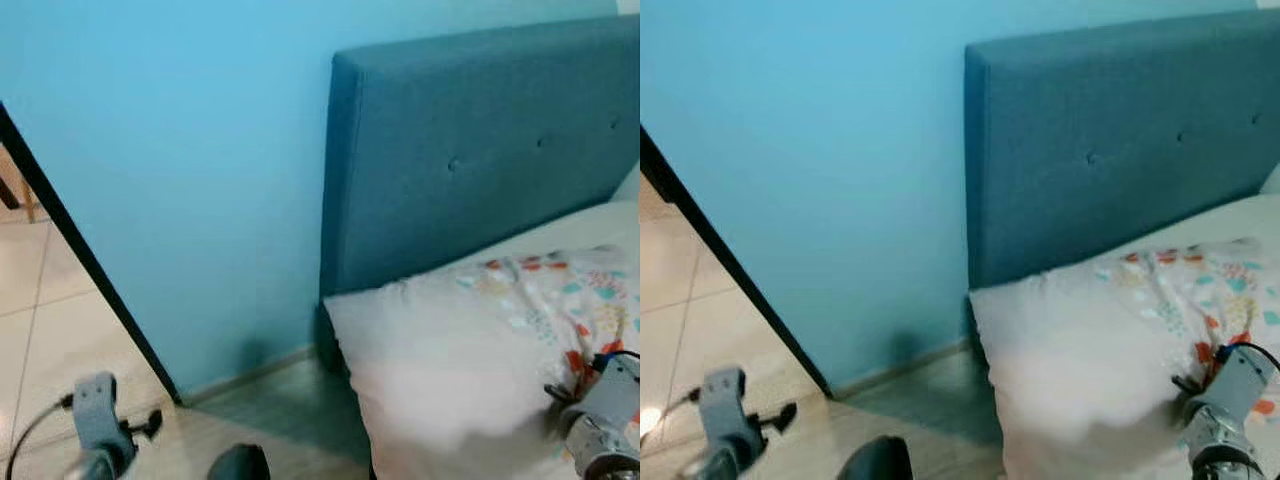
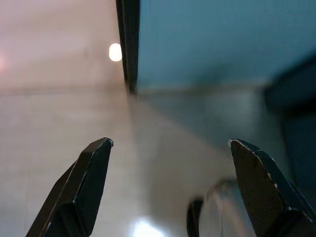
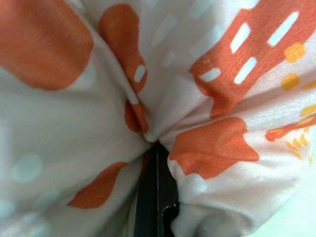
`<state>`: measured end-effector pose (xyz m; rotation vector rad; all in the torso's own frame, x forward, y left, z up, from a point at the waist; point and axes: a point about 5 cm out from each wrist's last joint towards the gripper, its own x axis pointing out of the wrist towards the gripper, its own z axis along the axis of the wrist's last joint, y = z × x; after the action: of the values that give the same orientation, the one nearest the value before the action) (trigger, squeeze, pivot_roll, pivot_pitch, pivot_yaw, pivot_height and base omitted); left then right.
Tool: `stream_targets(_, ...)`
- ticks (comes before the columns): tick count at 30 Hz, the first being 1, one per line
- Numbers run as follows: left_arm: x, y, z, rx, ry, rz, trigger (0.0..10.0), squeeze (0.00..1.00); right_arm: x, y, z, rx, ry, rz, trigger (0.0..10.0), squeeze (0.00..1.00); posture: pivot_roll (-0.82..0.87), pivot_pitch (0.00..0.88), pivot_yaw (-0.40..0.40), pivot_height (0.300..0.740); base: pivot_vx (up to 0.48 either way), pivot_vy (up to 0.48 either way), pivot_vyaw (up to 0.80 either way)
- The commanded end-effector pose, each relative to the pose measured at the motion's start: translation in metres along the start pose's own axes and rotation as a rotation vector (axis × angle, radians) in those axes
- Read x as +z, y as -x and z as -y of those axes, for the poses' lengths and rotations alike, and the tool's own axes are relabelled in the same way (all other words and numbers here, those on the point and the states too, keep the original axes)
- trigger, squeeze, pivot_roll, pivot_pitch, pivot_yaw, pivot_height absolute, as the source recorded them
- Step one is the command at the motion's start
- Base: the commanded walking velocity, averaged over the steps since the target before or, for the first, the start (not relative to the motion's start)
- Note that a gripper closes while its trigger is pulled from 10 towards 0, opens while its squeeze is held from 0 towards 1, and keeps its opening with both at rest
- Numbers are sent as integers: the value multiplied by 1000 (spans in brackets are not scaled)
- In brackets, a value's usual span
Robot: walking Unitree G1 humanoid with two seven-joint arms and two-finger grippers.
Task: Clean up the room
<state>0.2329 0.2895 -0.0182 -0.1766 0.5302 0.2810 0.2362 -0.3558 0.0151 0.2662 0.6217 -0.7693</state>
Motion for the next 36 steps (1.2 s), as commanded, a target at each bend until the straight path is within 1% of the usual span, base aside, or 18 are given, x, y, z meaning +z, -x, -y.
stream_targets(1,0,2,-7,24,11,5,10000,0,-14,1,-3,11,23,-54,10000,0,73,91,5,575,0,0,0)
stream_targets(2,17,-3,-1,1,27,73,10000,0,-15,1,0,-10,21,-66,10000,0,73,95,3,565,0,0,0)
stream_targets(4,23,-5,1,-9,34,95,10000,0,-15,1,1,-18,11,-72,10000,0,73,95,3,560,0,0,0)
stream_targets(7,34,-9,11,-49,52,136,10000,0,-14,1,-1,7,-70,-54,10000,0,81,103,4,545,0,0,0)
stream_targets(8,34,-9,11,-49,52,136,10000,0,-14,1,-1,7,-70,-54,10000,0,81,103,4,545,0,0,0)
stream_targets(10,35,-11,20,-100,49,145,10000,0,-1,1,-6,22,-134,29,10000,0,94,113,12,531,0,0,0)
stream_targets(14,34,-10,23,-129,49,143,10000,0,14,0,-8,17,-188,88,10000,0,102,120,14,527,0,0,0)
stream_targets(15,29,-9,24,-151,34,131,10000,0,34,1,-9,11,-222,150,10000,0,112,124,16,527,0,0,0)
stream_targets(17,27,-8,24,-161,26,127,10000,0,44,1,-9,9,-238,180,10000,0,115,128,16,527,0,0,0)
stream_targets(18,27,-8,24,-161,26,127,10000,0,44,1,-9,9,-238,180,10000,0,115,128,16,527,0,0,0)
stream_targets(19,22,-6,22,-176,19,115,10000,0,75,4,-15,40,-232,260,10000,0,132,144,20,527,0,0,0)
stream_targets(20,22,-6,22,-176,19,115,10000,0,75,4,-15,40,-232,260,10000,0,132,144,20,527,0,0,0)
stream_targets(21,19,-4,20,-187,11,107,10000,0,94,7,-18,56,-216,307,10000,0,133,147,20,527,0,0,0)
stream_targets(22,18,-3,20,-193,7,104,10000,0,103,8,-20,64,-211,329,10000,0,142,158,22,527,0,0,0)
stream_targets(27,15,0,17,-222,-13,101,10000,0,126,14,-28,99,-205,387,10000,0,170,184,28,527,0,0,0)
stream_targets(31,13,4,15,-244,-35,106,10000,0,134,16,-35,129,-195,399,10000,0,183,201,35,527,0,0,0)
stream_targets(34,13,7,14,-277,-65,110,10000,0,133,18,-49,151,-104,397,10000,0,220,234,39,527,0,0,0)
stream_targets(36,13,10,12,-289,-75,114,10000,0,132,18,-52,150,-62,392,10000,0,235,246,42,527,0,0,0)
